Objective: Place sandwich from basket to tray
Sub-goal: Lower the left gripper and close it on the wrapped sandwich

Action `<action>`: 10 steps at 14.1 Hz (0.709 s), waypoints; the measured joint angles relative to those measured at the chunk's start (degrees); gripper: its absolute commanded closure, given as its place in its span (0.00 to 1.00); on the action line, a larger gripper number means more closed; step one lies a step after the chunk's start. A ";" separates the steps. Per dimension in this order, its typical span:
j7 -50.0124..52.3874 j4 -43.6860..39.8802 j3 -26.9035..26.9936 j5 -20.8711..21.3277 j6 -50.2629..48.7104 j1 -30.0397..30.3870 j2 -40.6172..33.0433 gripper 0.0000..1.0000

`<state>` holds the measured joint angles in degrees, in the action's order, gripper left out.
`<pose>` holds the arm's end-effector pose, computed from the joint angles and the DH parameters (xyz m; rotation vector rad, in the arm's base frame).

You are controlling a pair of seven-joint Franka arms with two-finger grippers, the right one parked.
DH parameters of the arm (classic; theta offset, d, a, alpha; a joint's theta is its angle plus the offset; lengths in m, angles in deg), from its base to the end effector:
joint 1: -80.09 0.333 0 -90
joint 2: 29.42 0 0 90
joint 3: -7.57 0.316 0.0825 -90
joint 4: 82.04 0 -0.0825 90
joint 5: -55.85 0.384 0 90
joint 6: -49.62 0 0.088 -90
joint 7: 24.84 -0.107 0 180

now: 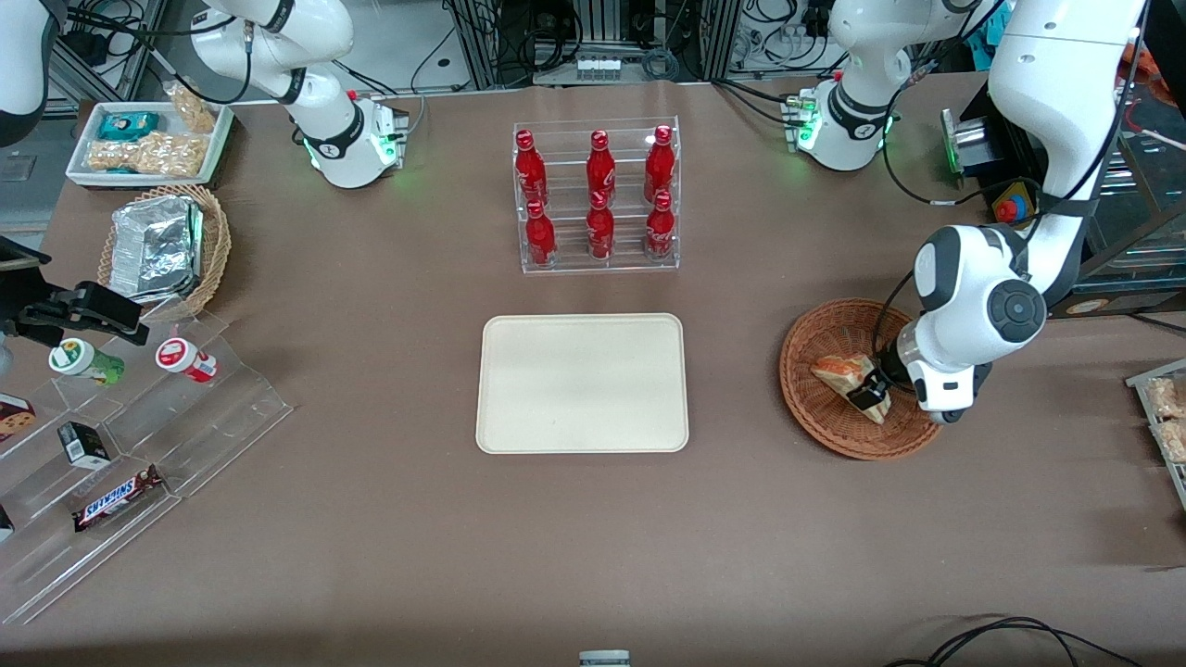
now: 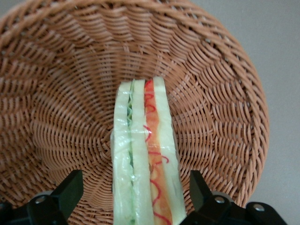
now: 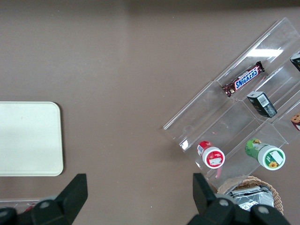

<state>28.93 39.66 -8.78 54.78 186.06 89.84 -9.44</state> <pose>0.5638 -0.0647 0.2449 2.8067 1.2700 -0.1889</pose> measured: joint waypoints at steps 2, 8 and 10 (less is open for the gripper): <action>0.00 0.01 -0.42 0.00 0.02 -0.10 0.42 0.53; 0.95 -0.11 -1.00 0.02 0.02 -1.73 0.87 0.98; 0.95 -0.74 -1.00 0.03 -0.07 -1.70 0.40 0.98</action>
<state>29.88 38.92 -9.78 54.81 186.00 88.13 -9.05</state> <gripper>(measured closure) 0.639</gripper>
